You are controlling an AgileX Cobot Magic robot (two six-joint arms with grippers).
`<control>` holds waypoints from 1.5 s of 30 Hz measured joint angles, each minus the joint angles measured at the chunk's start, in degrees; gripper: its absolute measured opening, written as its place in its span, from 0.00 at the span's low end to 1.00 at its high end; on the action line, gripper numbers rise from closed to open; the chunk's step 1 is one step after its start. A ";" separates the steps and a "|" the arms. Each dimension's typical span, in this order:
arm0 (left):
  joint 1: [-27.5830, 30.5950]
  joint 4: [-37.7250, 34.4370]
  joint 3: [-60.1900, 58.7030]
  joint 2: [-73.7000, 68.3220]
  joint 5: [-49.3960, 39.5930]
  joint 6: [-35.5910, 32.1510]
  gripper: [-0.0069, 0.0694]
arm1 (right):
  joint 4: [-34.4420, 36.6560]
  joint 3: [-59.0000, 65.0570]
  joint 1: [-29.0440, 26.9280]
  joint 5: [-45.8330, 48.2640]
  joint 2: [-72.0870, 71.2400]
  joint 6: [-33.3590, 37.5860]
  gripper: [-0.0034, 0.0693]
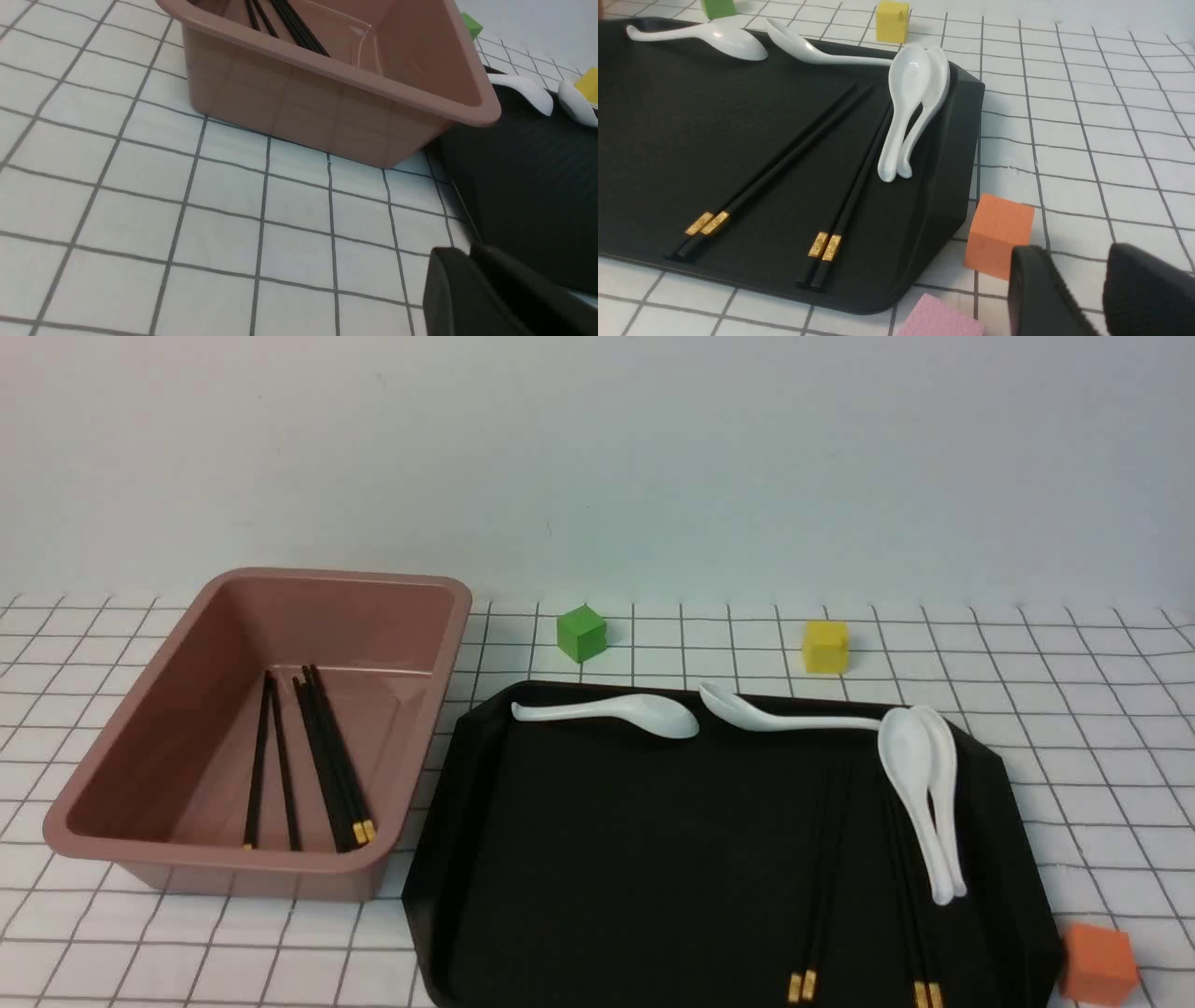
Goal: On white black tablecloth take chopsticks from black tray and put them in box.
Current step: 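Move the gripper over the chopsticks on the black tray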
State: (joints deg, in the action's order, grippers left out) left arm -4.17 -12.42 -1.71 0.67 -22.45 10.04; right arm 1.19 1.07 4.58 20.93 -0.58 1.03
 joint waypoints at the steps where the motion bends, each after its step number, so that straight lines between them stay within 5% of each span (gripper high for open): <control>1: 0.00 0.00 0.00 0.00 0.00 0.00 0.16 | 0.00 0.00 0.00 0.00 0.00 0.00 0.38; 45: 0.00 0.00 0.00 0.00 0.00 0.00 0.18 | -1.19 0.00 0.00 0.00 0.00 -0.16 0.38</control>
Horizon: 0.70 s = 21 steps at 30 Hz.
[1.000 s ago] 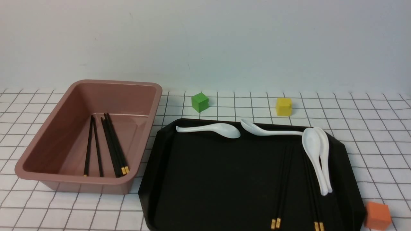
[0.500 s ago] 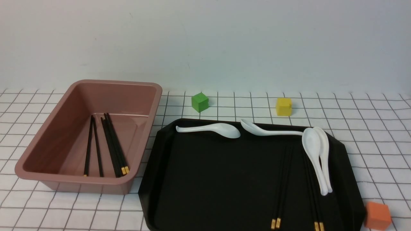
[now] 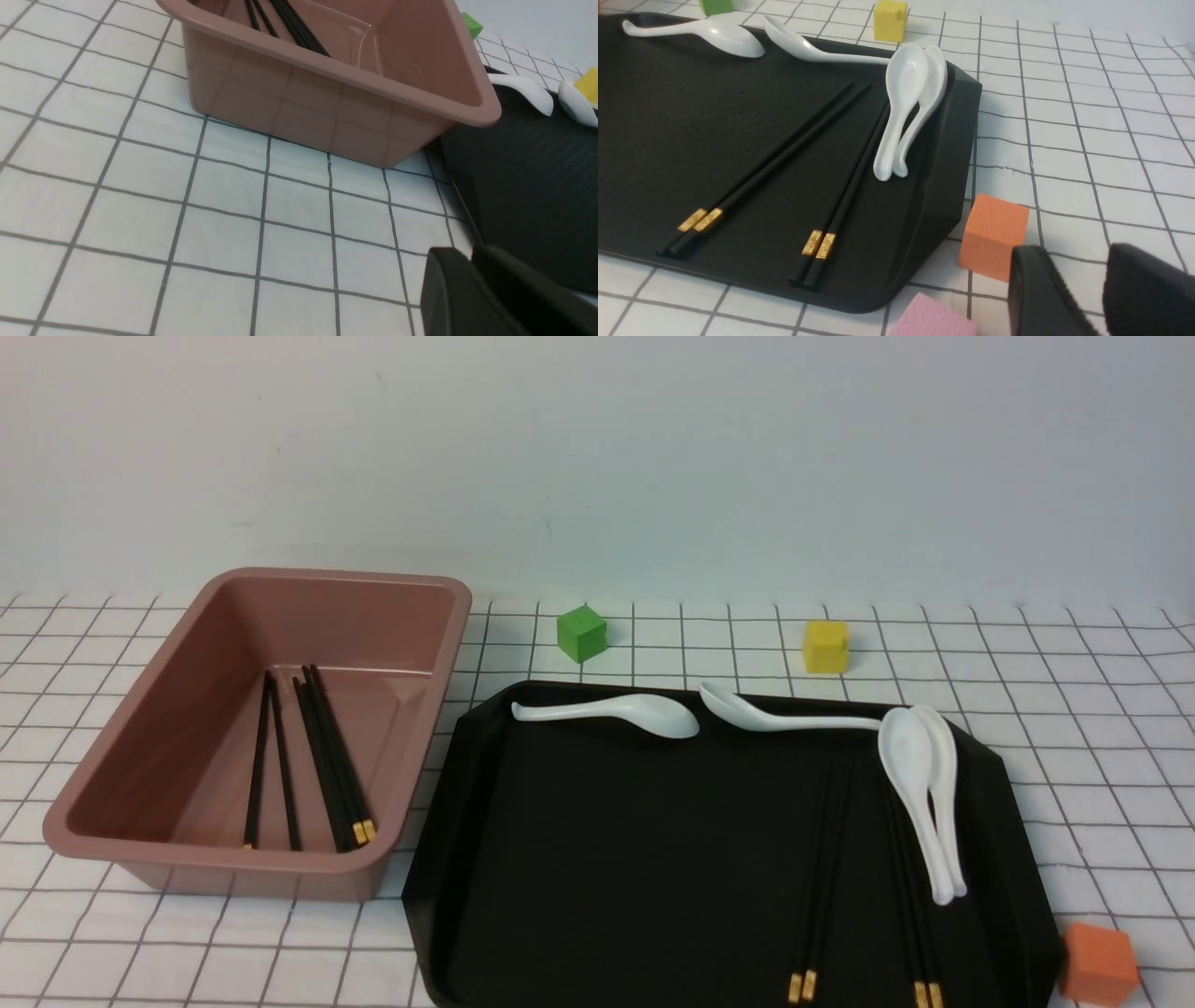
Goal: On white black tablecloth take chopsticks from black tray and put them in box.
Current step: 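Move the gripper over the chopsticks on the black tray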
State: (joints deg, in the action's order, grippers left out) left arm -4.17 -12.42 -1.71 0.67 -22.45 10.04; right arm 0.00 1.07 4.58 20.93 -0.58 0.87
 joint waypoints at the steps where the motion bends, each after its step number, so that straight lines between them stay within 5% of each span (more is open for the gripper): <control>1: 0.00 0.00 0.00 0.00 0.00 0.00 0.18 | 0.00 0.00 0.00 -0.06 0.00 -0.44 0.38; 11: 0.00 0.00 0.00 0.00 0.00 0.00 0.19 | 26.98 0.31 0.00 -2.33 0.00 -14.63 0.38; 21: 0.00 0.00 0.00 0.00 0.00 0.00 0.19 | 29.88 -6.44 0.00 -6.82 0.31 -8.23 0.32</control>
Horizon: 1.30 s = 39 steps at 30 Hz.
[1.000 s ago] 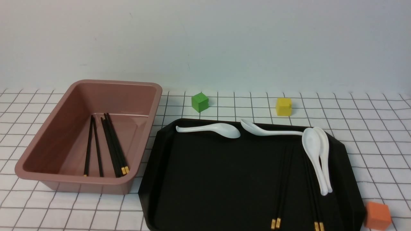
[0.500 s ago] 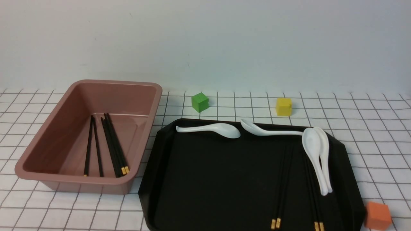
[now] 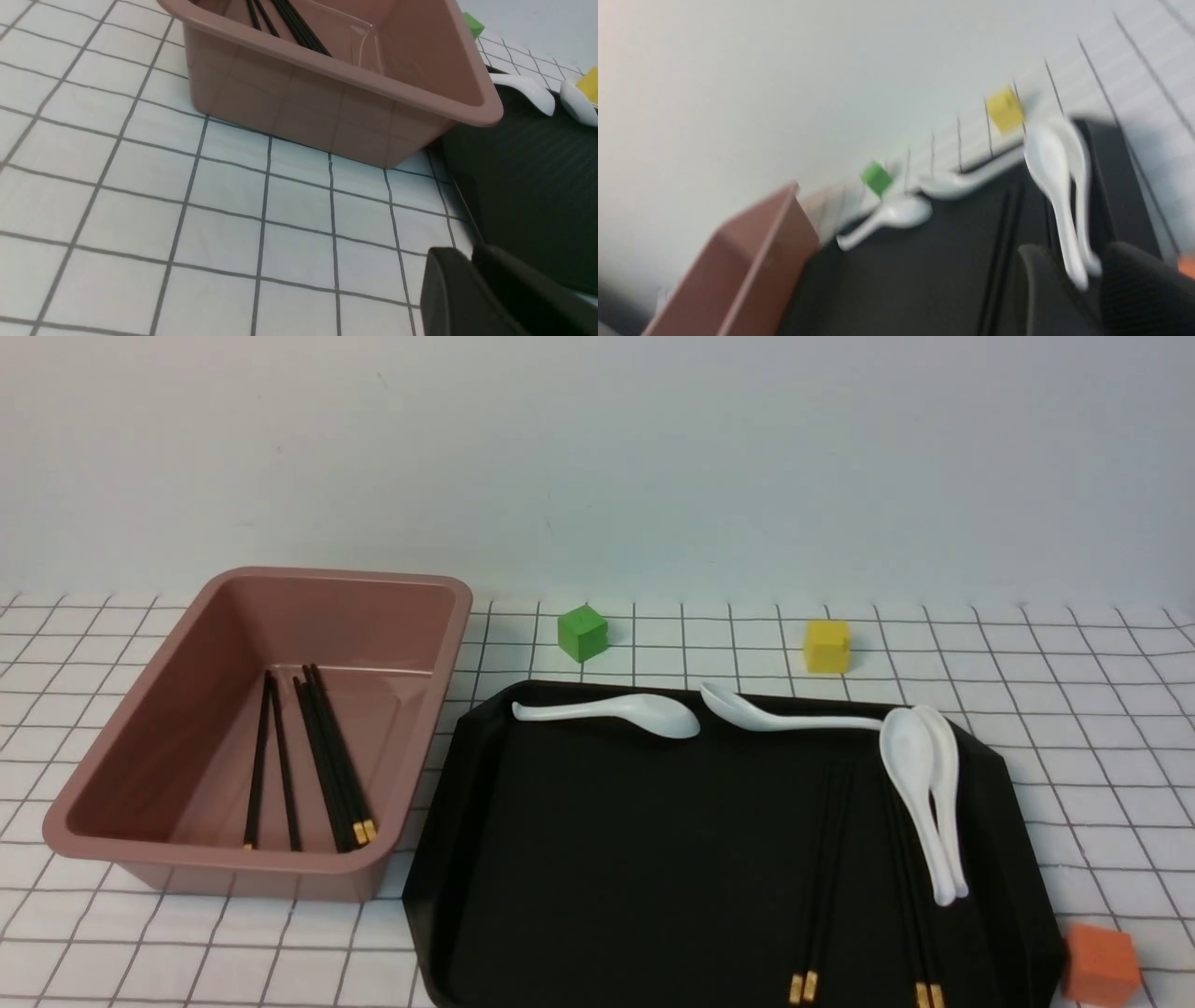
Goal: On white black tablecloth take chopsticks from black tray and put them in box.
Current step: 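Move the gripper over the chopsticks on the black tray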
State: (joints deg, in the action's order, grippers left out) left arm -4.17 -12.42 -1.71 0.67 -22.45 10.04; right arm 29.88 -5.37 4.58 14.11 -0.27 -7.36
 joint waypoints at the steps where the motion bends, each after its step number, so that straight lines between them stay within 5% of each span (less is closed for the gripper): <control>1: 0.00 0.00 0.00 0.00 0.00 0.00 0.19 | -1.37 -3.51 0.00 -0.82 0.93 1.21 0.29; 4: 0.00 0.00 0.00 0.00 0.00 0.00 0.19 | -7.19 -15.73 0.00 1.53 7.91 3.01 0.16; 7: 0.00 0.00 0.00 0.00 0.00 0.00 0.19 | -14.40 -28.42 0.00 17.41 19.36 3.35 0.04; 12: 0.00 0.00 0.00 0.00 0.00 0.00 0.19 | -22.69 -39.62 0.00 45.65 40.68 3.60 0.03; 14: 0.00 0.00 0.00 0.00 0.00 0.00 0.19 | -22.81 -40.67 0.06 49.50 47.55 4.44 0.04; 18: 0.00 0.00 0.00 0.00 0.00 0.00 0.19 | -16.22 -40.92 2.64 49.56 56.66 9.03 0.05; 20: 0.00 0.00 0.00 0.00 -0.01 0.00 0.20 | -8.83 -41.43 8.01 45.91 63.71 14.29 0.08; 23: 0.00 0.00 0.00 0.00 -0.01 0.00 0.20 | -7.70 -42.97 16.03 38.51 70.87 14.89 0.10; 27: 0.00 0.00 0.00 0.00 -0.01 0.00 0.20 | -13.56 -45.77 22.24 32.16 78.82 4.42 0.11; 28: 0.00 0.00 0.00 0.00 -0.01 0.00 0.20 | -18.47 -47.31 24.41 30.19 82.41 -5.10 0.12; 30: 0.00 0.00 0.00 0.00 -0.01 0.00 0.20 | -21.65 -48.27 25.19 29.27 84.10 -10.77 0.14; 32: 0.00 0.00 0.00 0.00 -0.01 0.00 0.21 | -29.48 -50.72 26.30 27.76 87.74 -23.74 0.20; 39: 0.00 0.00 0.00 0.00 -0.01 0.00 0.21 | -34.38 -53.64 26.35 25.58 95.07 -36.81 0.47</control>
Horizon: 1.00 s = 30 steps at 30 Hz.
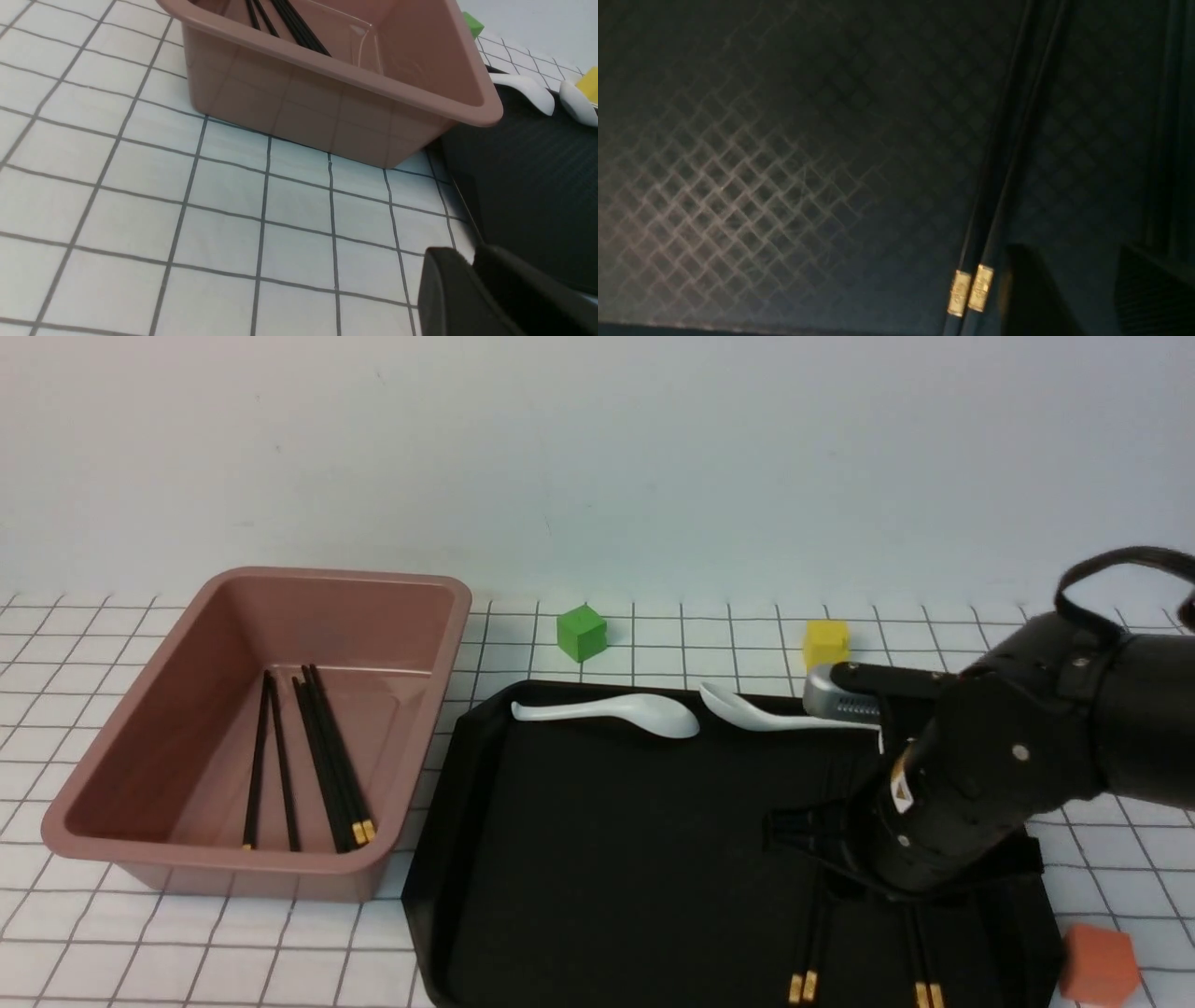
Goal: On white black tablecloth take chopsticks from black tray and put them in box.
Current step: 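Move the gripper over the chopsticks on the black tray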
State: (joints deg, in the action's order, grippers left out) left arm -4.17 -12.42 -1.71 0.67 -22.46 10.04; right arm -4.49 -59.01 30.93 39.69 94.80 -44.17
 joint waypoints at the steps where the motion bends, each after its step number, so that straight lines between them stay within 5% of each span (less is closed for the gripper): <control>1: 0.00 0.00 0.00 0.00 0.00 0.00 0.21 | 0.59 -0.12 0.00 -0.19 1.06 -0.33 0.52; 11: 0.00 0.00 0.00 0.00 0.00 0.00 0.21 | 3.20 -0.31 0.00 -2.88 9.67 -0.92 0.60; 19: 0.00 0.00 0.00 0.00 0.00 0.00 0.22 | 3.39 -0.51 0.00 -3.00 10.41 -1.09 0.41; 22: 0.00 0.00 0.00 0.00 0.00 0.00 0.22 | 3.40 -0.62 0.00 -2.25 10.47 -1.09 0.25; 30: 0.00 0.00 0.00 0.00 0.00 0.00 0.24 | 3.21 -1.38 0.00 0.72 10.40 0.91 0.24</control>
State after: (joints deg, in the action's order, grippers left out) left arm -4.17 -12.42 -1.71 0.67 -22.46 10.04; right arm -1.28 -60.39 30.93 40.41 105.20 -43.26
